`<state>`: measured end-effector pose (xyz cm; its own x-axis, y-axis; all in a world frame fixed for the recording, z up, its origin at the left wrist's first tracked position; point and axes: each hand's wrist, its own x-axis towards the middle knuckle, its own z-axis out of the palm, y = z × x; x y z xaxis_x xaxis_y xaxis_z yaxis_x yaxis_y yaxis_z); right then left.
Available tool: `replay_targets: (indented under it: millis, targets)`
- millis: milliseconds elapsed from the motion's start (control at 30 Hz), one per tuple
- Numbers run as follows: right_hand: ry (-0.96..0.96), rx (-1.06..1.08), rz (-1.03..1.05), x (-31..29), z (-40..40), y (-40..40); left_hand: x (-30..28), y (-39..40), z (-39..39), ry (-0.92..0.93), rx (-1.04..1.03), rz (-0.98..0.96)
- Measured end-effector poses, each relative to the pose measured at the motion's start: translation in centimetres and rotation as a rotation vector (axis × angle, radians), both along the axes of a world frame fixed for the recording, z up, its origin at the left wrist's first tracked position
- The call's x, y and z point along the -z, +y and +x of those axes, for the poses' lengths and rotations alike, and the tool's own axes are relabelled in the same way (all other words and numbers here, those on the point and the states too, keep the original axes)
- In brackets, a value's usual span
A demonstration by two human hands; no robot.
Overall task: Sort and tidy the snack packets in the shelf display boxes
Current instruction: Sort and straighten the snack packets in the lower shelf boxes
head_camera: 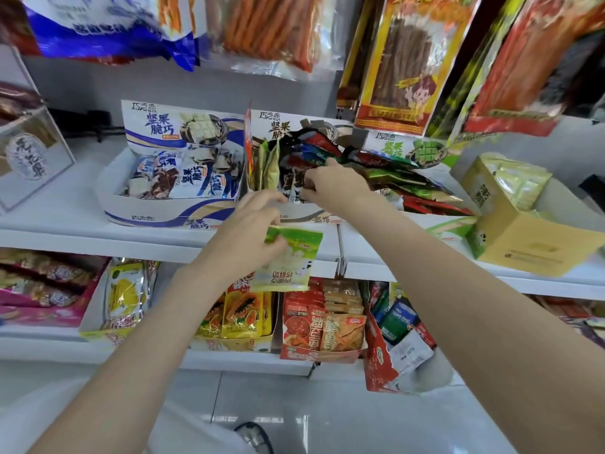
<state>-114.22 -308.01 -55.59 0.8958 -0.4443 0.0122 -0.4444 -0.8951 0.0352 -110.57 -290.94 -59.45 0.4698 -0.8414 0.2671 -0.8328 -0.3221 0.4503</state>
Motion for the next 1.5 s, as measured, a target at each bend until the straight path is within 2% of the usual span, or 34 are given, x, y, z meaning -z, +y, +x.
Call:
replay_targets:
  millis: [33, 100, 233, 267, 433, 500, 567, 667, 767, 833, 900, 1000, 1167, 1300, 1367, 1500]
  targets:
    - [0.041, 0.004, 0.020, -0.1, 0.3, -0.1, 0.0, 0.1, 0.0, -0.003, -0.003, 0.006]
    - [0.001, -0.034, 0.092, -0.6, -0.2, -0.1, -0.1, 0.4, 0.2, -0.006, -0.015, -0.004]
    - [-0.446, -0.114, 0.249, -1.6, -5.0, 1.5, -0.3, 0.6, -0.1, 0.059, -0.097, -0.131]
    - [-0.503, -0.137, 0.307, -1.7, -6.5, 1.9, -0.5, 0.6, -0.5, 0.094, -0.116, -0.179]
    - [-0.401, -0.188, 0.668, -0.6, -12.4, 2.0, -2.1, -0.2, -3.7, 0.345, 0.037, -0.309]
    - [-0.478, -0.122, 0.718, -0.3, -14.2, 1.5, -2.5, -1.3, -5.3, 0.447, 0.103, -0.309]
    - [-0.529, -0.049, 0.706, -0.4, -16.3, 0.6, -2.7, -3.0, -6.7, 0.466, 0.138, -0.296]
    - [-0.543, 0.078, 0.552, -1.1, -20.1, -1.6, -3.0, -5.6, -8.3, 0.410, 0.138, -0.286]
    - [-0.851, 0.292, 0.557, -3.0, -24.1, -5.6, -3.4, -7.9, -8.8, 0.136, 0.128, -0.215]
    - [-1.031, 0.408, 0.408, -4.6, -26.0, -9.0, -3.6, -9.2, -8.9, 0.003, 0.169, -0.145]
    - [-1.096, 0.508, 0.282, -5.4, -26.9, -12.4, -3.6, -10.5, -8.9, -0.081, 0.195, -0.064]
    - [-1.020, 0.638, 0.202, -5.2, -26.5, -16.3, -3.6, -12.5, -9.5, -0.189, 0.167, -0.045]
    - [-0.546, 0.772, 0.261, -3.9, -24.0, -18.8, -3.5, -15.2, -10.2, -0.269, 0.111, -0.172]
    - [-0.190, 0.702, 0.228, -4.7, -23.3, -18.7, -3.5, -16.7, -10.7, -0.266, 0.130, -0.249]
    - [-0.034, 0.663, 0.322, -4.7, -22.9, -19.5, -3.6, -17.7, -11.5, -0.238, 0.154, -0.278]
    - [0.205, 0.683, 0.341, -3.9, -22.7, -22.3, -3.7, -19.9, -13.3, -0.199, 0.227, -0.294]
